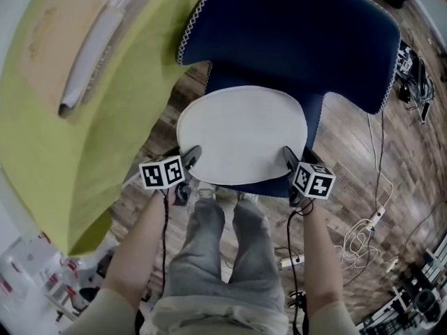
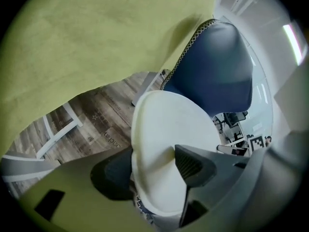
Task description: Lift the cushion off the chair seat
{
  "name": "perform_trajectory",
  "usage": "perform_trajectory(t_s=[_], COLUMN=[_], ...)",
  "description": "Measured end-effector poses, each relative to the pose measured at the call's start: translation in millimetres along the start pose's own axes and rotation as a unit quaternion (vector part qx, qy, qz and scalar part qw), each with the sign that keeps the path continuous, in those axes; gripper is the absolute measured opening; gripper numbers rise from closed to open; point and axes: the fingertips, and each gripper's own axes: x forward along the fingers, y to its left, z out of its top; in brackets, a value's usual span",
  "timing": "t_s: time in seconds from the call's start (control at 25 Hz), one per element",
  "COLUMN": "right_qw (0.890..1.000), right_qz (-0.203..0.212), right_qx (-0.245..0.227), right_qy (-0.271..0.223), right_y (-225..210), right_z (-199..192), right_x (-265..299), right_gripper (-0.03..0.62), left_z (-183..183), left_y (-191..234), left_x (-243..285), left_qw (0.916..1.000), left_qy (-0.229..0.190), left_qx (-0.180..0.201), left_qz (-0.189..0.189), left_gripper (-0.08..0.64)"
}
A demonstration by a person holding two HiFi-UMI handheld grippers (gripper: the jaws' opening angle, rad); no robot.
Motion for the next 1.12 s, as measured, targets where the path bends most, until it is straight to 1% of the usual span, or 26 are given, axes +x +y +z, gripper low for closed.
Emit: perform_trajectory(t_s=[0.12, 0.2, 0.24, 0.32, 0.4, 0.48, 0.6, 0.68, 0.84, 0.96, 1.12], right_qw=[1.000, 1.000, 1.000, 1.000, 0.999, 0.999, 0.998, 0.998, 0.995, 0.991, 0.987], right_qz=[0.001, -0.007, -0.009, -0.014, -0.027, -0.035, -0.036, -0.035, -0.044, -0.045, -0.034], right_qx=[0.001, -0.003, -0.001, -0.004, -0.027, -0.038, -0.038, -0.045, -0.062, -0.071, -0.071], right_qy=[-0.005, -0.011, -0.011, -0.005, -0.002, -0.004, -0.017, -0.030, -0.070, -0.099, -0.138], right_y=[0, 2, 4, 10, 18, 27, 38, 46, 62, 78, 100], right_z=[1, 2, 1, -6, -13, -15, -7, 4, 33, 55, 84], right_x=[-2, -7, -10, -17, -30, -48, -80, -103, -150, -187, -239], right_gripper=[0.230, 0.118, 0.093, 0.086, 0.084, 0.084, 0.084, 0.084, 0.086, 0.086, 0.086], left_z=[3, 7, 8, 8, 6, 5, 7, 12, 30, 41, 59], left_y=[-7, -11, -14, -18, -24, -29, -41, -52, -78, -96, -121], left_x=[-2, -4, -7, -14, -26, -41, -68, -88, -127, -158, -203], left_qw=[0.9997, 0.9989, 0.9983, 0.9967, 0.9954, 0.9954, 0.9958, 0.9959, 0.9958, 0.9943, 0.9907], left_qy=[0.000, 0.005, 0.007, 0.014, 0.021, 0.024, 0.020, 0.011, -0.021, -0.041, -0.072], left_qx=[0.025, 0.045, 0.055, 0.076, 0.090, 0.090, 0.088, 0.089, 0.088, 0.095, 0.111], left_qz=[0.009, 0.015, 0.018, 0.023, 0.025, 0.025, 0.019, 0.012, -0.016, -0.023, -0.030], left_gripper=[0.228, 0.207, 0.193, 0.165, 0.149, 0.143, 0.141, 0.141, 0.141, 0.141, 0.138])
